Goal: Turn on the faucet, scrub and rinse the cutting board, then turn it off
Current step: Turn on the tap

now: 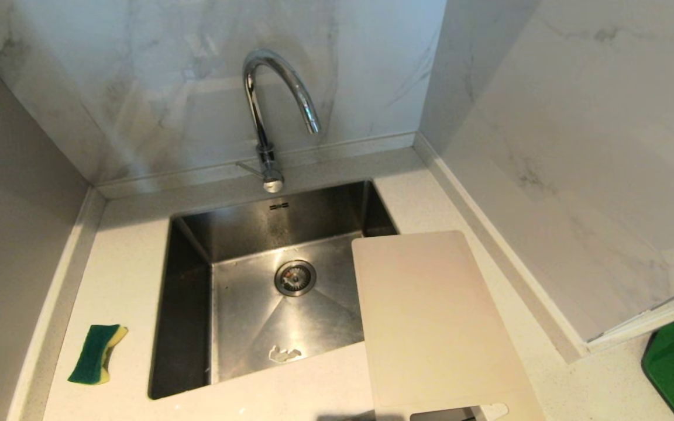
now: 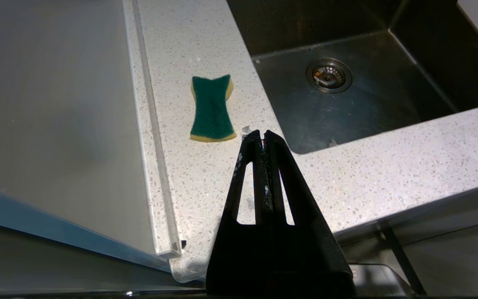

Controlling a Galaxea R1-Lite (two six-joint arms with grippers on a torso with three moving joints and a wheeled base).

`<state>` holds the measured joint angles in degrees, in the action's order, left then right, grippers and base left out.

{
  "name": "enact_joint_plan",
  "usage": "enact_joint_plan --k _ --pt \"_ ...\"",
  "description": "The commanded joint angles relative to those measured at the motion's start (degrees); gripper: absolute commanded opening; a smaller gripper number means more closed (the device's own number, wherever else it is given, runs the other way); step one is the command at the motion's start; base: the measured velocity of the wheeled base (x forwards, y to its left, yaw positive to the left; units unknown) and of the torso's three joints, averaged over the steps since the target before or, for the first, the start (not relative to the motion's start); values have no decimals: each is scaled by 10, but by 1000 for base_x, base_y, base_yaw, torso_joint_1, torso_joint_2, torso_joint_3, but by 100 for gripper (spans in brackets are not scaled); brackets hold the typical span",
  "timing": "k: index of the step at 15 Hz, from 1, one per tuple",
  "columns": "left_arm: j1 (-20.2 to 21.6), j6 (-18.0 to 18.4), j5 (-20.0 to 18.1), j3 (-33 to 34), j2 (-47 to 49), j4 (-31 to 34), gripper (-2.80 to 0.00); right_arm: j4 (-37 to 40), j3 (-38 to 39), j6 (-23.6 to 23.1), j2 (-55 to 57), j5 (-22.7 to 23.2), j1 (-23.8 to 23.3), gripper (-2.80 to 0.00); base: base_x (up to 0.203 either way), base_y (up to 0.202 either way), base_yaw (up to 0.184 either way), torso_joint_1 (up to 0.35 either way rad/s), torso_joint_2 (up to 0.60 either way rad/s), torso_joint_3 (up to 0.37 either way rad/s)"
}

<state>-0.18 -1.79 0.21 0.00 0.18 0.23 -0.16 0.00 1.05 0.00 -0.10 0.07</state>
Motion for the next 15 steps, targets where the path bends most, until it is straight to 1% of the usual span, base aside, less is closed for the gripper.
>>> enact_joint_plan --k 1,3,5,6,8,10,12,15 --pt "-1 1 0 2 0 -1 -280 0 0 0 0 0 0 -280 0 0 0 0 0 0" --pt "-1 2 0 2 0 -1 -280 -1 0 -1 0 0 0 -280 0 0 0 0 0 0" --pt "-1 13 -1 1 0 -2 -280 -1 0 -4 0 1 0 -280 0 0 0 0 0 0" --pt "-1 13 0 -8 0 -3 -280 -1 0 -4 0 1 0 -280 0 0 0 0 0 0" --pt "-1 0 -1 -78 25 12 -280 -1 0 -4 0 1 0 -280 0 0 0 0 0 0" --pt "-4 -2 -6 -163 96 29 -280 -1 0 -4 0 1 0 -280 0 0 0 0 0 0" --pt "-8 12 -10 -248 180 36 -280 -1 0 -4 0 1 0 -280 0 0 0 0 0 0" --pt "-11 30 -12 -392 305 41 -280 -1 0 -4 0 1 0 -280 0 0 0 0 0 0"
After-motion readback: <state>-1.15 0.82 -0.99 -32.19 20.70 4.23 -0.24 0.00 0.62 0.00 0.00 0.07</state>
